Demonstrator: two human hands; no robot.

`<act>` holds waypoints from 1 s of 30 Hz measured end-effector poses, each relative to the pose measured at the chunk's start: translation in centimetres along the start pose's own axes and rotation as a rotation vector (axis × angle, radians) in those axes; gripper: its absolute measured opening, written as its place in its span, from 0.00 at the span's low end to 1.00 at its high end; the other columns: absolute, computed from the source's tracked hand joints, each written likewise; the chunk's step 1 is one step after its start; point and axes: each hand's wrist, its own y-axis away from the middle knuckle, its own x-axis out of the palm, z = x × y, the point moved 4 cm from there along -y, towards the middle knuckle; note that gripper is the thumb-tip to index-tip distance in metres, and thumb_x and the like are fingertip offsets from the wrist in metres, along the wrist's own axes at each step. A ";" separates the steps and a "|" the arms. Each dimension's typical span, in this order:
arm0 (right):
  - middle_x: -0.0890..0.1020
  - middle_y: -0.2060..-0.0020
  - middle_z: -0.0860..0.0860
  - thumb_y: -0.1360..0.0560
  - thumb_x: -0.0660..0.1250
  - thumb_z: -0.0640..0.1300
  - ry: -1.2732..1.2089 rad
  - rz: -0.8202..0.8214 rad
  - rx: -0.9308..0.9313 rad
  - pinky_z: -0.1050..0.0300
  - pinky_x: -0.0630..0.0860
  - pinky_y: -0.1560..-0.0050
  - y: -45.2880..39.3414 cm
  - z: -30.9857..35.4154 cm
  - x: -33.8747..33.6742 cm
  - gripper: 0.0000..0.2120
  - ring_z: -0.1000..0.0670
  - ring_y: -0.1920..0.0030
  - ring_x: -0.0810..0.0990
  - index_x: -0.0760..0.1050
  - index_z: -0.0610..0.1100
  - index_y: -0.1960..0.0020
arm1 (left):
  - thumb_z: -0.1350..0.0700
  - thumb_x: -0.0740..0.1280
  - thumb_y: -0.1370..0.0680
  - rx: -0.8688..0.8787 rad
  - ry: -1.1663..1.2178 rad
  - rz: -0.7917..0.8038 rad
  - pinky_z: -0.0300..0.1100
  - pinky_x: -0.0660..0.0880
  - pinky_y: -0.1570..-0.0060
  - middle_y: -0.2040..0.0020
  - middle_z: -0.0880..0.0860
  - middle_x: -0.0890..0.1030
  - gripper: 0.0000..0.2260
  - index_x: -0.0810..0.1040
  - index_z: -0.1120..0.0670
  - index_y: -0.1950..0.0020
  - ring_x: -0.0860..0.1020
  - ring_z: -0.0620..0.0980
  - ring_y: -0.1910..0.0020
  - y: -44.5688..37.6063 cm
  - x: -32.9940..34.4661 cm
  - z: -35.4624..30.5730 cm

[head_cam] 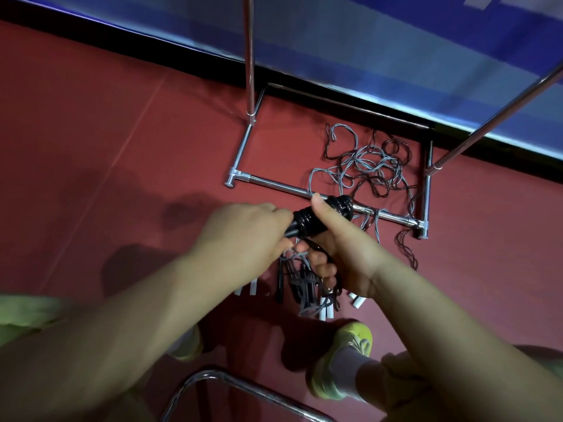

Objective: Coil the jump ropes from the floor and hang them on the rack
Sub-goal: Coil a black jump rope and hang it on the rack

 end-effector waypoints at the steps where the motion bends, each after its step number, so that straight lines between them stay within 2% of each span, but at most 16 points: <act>1: 0.62 0.75 0.53 0.33 0.52 0.75 -0.025 -0.016 -0.002 0.58 0.54 0.74 -0.1 0.1 -0.1 0.32 0.54 0.78 0.57 0.69 0.45 0.61 | 0.42 0.58 0.21 0.024 -0.025 -0.020 0.44 0.67 0.58 0.49 0.48 0.75 0.13 0.69 0.49 0.43 0.76 0.54 0.48 0.1 0.0 -0.2; 4: 0.63 0.76 0.52 0.25 0.55 0.64 -0.076 -0.126 -0.068 0.57 0.54 0.73 -0.1 0.3 -0.6 0.24 0.53 0.77 0.57 0.71 0.43 0.56 | 0.41 0.61 0.23 0.029 0.080 0.009 0.43 0.64 0.59 0.50 0.46 0.74 0.15 0.68 0.48 0.43 0.75 0.52 0.48 0.2 0.3 -0.3; 7: 0.64 0.75 0.51 0.23 0.57 0.58 -0.099 -0.180 -0.164 0.57 0.55 0.73 0.2 0.6 -1.0 0.16 0.52 0.76 0.58 0.70 0.44 0.54 | 0.37 0.66 0.29 -0.033 0.373 0.201 0.43 0.67 0.62 0.58 0.43 0.74 0.17 0.70 0.47 0.50 0.75 0.47 0.56 0.2 1.0 -0.2; 8: 0.64 0.75 0.51 0.23 0.57 0.57 -0.108 -0.165 -0.203 0.56 0.54 0.73 0.2 0.8 -1.1 0.16 0.52 0.76 0.58 0.70 0.44 0.54 | 0.36 0.68 0.30 -0.079 0.534 0.252 0.42 0.70 0.61 0.60 0.44 0.76 0.17 0.70 0.47 0.54 0.76 0.45 0.59 0.2 1.3 -0.3; 10: 0.64 0.76 0.52 0.27 0.57 0.58 -0.116 -0.107 -0.278 0.55 0.54 0.72 0.5 1.2 -1.0 0.16 0.52 0.76 0.57 0.72 0.45 0.58 | 0.37 0.70 0.31 -0.197 1.028 0.333 0.41 0.75 0.58 0.63 0.46 0.80 0.17 0.74 0.49 0.56 0.79 0.45 0.64 0.3 1.5 -0.6; 12: 0.66 0.77 0.54 0.30 0.55 0.57 -0.101 -0.027 -0.354 0.55 0.54 0.71 1.1 1.6 -0.9 0.16 0.53 0.75 0.58 0.74 0.51 0.68 | 0.43 0.67 0.33 -0.309 1.494 0.410 0.41 0.79 0.59 0.68 0.50 0.80 0.17 0.76 0.55 0.55 0.78 0.47 0.69 0.4 1.2 -1.1; 14: 0.66 0.75 0.53 0.31 0.57 0.57 -0.053 -0.007 -0.429 0.55 0.55 0.69 1.5 2.1 -1.0 0.15 0.52 0.73 0.59 0.72 0.51 0.71 | 0.48 0.67 0.34 -0.371 1.660 0.475 0.44 0.81 0.59 0.70 0.51 0.80 0.15 0.77 0.58 0.55 0.78 0.48 0.70 0.4 1.2 -1.2; 16: 0.69 0.71 0.49 0.32 0.60 0.59 0.055 -0.043 -0.447 0.57 0.60 0.69 1.7 2.1 -1.3 0.14 0.51 0.71 0.65 0.72 0.48 0.66 | 0.53 0.69 0.30 -0.381 1.554 0.466 0.44 0.80 0.56 0.70 0.50 0.81 0.09 0.77 0.57 0.55 0.79 0.49 0.67 0.2 1.5 -0.7; 18: 0.74 0.67 0.48 0.27 0.58 0.59 0.178 -0.065 -0.405 0.60 0.69 0.66 1.6 1.9 -1.3 0.18 0.53 0.68 0.72 0.73 0.45 0.59 | 0.59 0.68 0.25 -0.344 1.361 0.386 0.46 0.79 0.53 0.68 0.49 0.81 0.02 0.77 0.56 0.56 0.79 0.51 0.63 -0.2 1.8 0.1; 20: 0.77 0.65 0.48 0.21 0.56 0.58 0.268 -0.052 -0.340 0.60 0.73 0.62 1.5 1.7 -1.1 0.21 0.54 0.67 0.75 0.74 0.41 0.56 | 0.59 0.68 0.24 -0.310 1.171 0.324 0.47 0.78 0.53 0.67 0.49 0.80 0.03 0.77 0.55 0.58 0.79 0.49 0.63 -0.4 2.1 0.7; 21: 0.78 0.65 0.48 0.19 0.54 0.56 0.295 -0.049 -0.304 0.60 0.74 0.61 1.6 1.7 -1.1 0.22 0.55 0.68 0.76 0.75 0.39 0.56 | 0.57 0.69 0.24 -0.303 1.069 0.301 0.44 0.77 0.56 0.68 0.47 0.80 0.05 0.76 0.53 0.59 0.79 0.47 0.65 -0.4 2.1 1.0; 23: 0.80 0.65 0.47 0.19 0.53 0.54 0.313 -0.052 -0.249 0.61 0.76 0.60 1.8 1.6 -1.0 0.23 0.54 0.67 0.77 0.76 0.37 0.56 | 0.50 0.70 0.26 -0.285 0.840 0.262 0.40 0.73 0.64 0.69 0.45 0.80 0.08 0.75 0.50 0.62 0.79 0.44 0.67 -0.4 2.0 1.4; 25: 0.80 0.65 0.45 0.19 0.54 0.55 0.337 -0.068 -0.214 0.60 0.78 0.60 1.7 1.4 -1.1 0.25 0.51 0.67 0.78 0.77 0.35 0.56 | 0.45 0.69 0.27 -0.273 0.636 0.232 0.42 0.70 0.65 0.66 0.47 0.80 0.10 0.74 0.50 0.62 0.78 0.47 0.66 -0.4 1.7 1.7; 27: 0.80 0.67 0.44 0.19 0.54 0.56 0.355 -0.088 -0.205 0.60 0.77 0.62 1.7 1.3 -1.1 0.25 0.51 0.68 0.78 0.76 0.36 0.58 | 0.43 0.69 0.27 -0.270 0.534 0.201 0.43 0.68 0.66 0.64 0.49 0.80 0.12 0.74 0.51 0.61 0.77 0.49 0.65 -0.4 1.5 1.6; 30: 0.78 0.72 0.48 0.20 0.55 0.59 0.419 -0.138 -0.195 0.57 0.74 0.63 1.5 1.1 -1.4 0.24 0.50 0.71 0.75 0.75 0.41 0.61 | 0.42 0.69 0.27 -0.270 0.484 0.168 0.43 0.66 0.68 0.64 0.52 0.79 0.15 0.73 0.53 0.61 0.74 0.50 0.67 -0.4 1.2 1.5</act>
